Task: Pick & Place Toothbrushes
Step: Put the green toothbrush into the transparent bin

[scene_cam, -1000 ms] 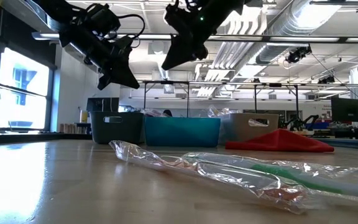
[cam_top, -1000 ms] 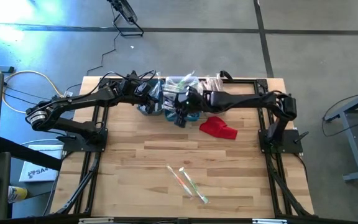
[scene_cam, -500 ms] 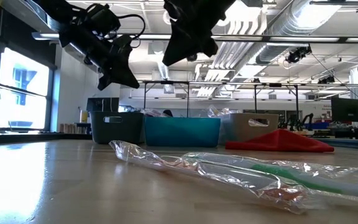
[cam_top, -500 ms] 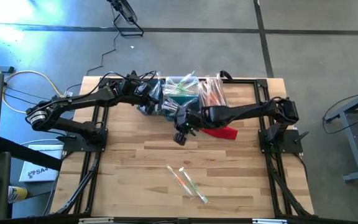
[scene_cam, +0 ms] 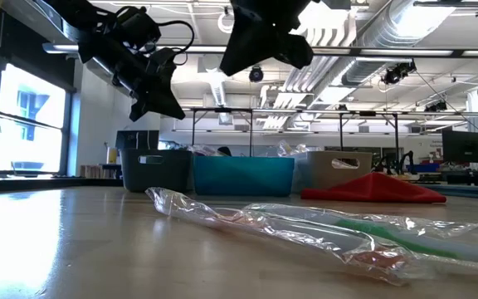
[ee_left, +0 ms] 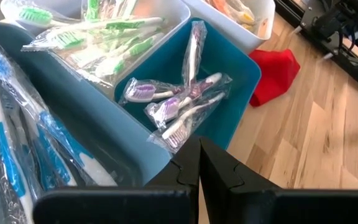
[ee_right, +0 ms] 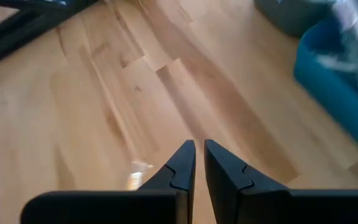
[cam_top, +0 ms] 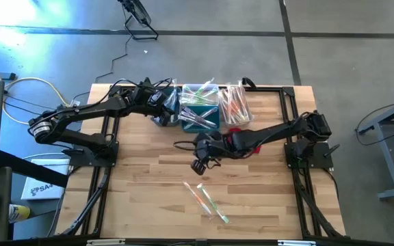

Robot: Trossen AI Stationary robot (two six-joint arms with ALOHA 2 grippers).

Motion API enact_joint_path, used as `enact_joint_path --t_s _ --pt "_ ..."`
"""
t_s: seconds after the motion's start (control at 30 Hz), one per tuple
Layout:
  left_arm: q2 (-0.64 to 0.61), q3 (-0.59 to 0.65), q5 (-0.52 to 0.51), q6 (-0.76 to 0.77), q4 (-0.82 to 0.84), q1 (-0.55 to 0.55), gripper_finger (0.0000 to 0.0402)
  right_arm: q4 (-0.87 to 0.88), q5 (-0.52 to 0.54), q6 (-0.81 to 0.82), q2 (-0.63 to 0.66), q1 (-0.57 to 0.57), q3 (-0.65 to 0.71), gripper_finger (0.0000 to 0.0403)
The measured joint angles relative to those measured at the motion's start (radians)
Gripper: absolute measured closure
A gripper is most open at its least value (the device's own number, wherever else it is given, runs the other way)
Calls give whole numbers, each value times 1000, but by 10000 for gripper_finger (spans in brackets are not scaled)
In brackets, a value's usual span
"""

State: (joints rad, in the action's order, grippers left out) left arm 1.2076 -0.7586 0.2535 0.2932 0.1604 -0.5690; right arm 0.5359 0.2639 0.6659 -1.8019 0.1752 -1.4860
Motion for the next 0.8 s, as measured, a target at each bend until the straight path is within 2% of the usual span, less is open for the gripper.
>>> enact_joint_path --t_s 0.13,0.37,0.8 --pt "0 0 0 0 1 0 402 1 -7 119 0 34 0 377" --pt "0 0 0 0 32 0 402 11 -5 232 0 86 0 377" --pt "0 0 -2 0 24 0 402 225 -4 538 0 156 0 377"
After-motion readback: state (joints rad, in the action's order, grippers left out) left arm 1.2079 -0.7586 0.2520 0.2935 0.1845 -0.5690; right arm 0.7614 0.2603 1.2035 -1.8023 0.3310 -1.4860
